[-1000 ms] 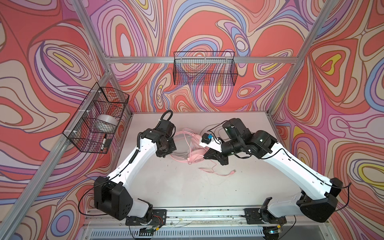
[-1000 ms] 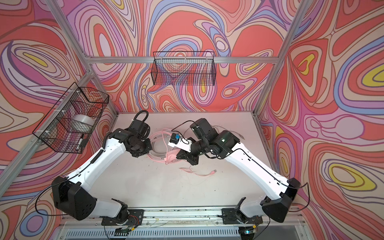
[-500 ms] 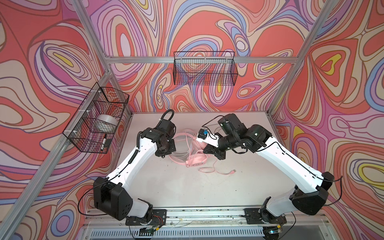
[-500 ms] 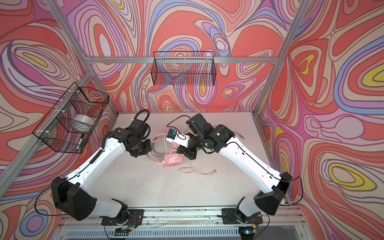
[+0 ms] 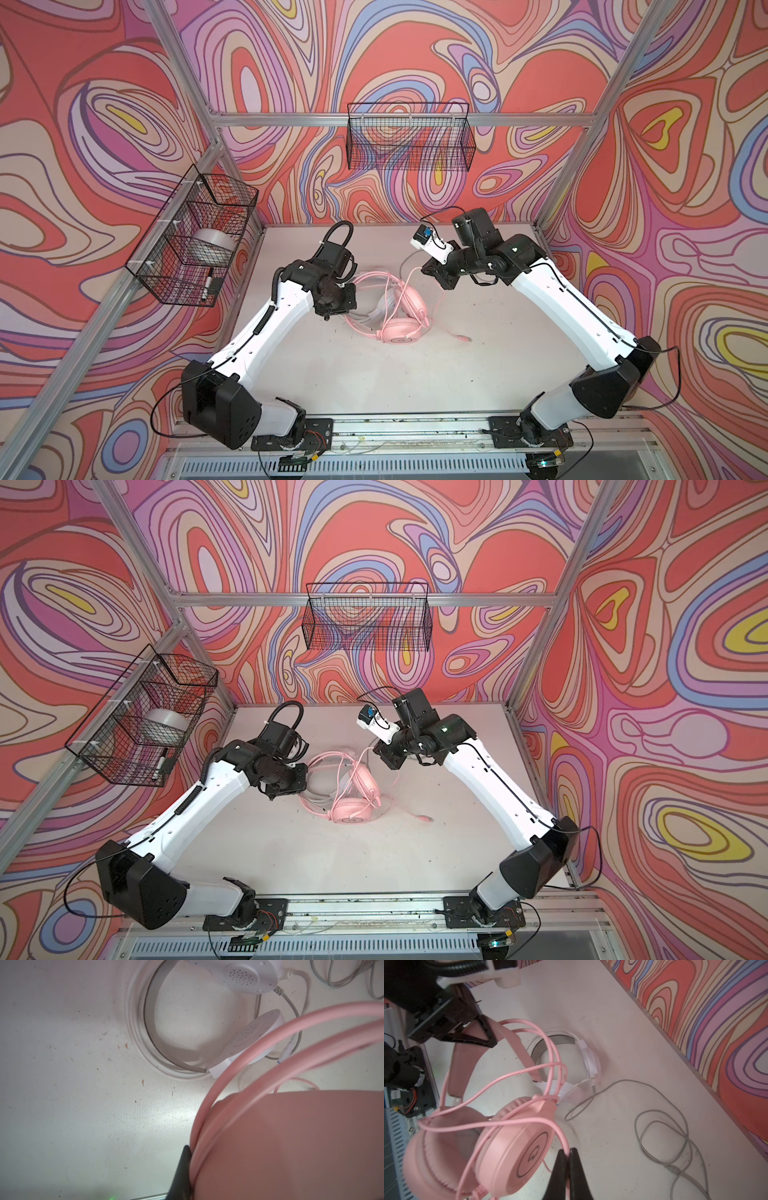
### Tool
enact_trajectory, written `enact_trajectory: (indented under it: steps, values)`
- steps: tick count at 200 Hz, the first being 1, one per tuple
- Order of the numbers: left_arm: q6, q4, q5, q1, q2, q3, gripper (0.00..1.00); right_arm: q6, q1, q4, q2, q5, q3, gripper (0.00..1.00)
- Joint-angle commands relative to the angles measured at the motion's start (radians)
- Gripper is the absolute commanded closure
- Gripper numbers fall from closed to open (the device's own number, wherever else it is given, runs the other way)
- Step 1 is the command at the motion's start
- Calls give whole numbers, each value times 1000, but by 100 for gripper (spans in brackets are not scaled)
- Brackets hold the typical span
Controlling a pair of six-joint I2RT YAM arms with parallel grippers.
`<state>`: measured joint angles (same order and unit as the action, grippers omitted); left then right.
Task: Wrap the headphones
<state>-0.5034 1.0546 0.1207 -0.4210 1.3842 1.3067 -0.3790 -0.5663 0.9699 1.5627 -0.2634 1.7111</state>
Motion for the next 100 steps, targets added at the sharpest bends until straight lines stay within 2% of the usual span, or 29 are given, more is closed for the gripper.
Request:
enact_trajectory:
  steps: [1, 68, 100]
  values:
    - [46, 39, 58, -13, -8, -2, 100, 65, 24, -63, 46, 54, -5, 100]
    - [63, 56, 66, -13, -40, -19, 100, 180, 113, -120, 126, 154, -52, 100]
    - [77, 60, 77, -14, -59, -30, 100, 209, 138, -129, 159, 157, -70, 100]
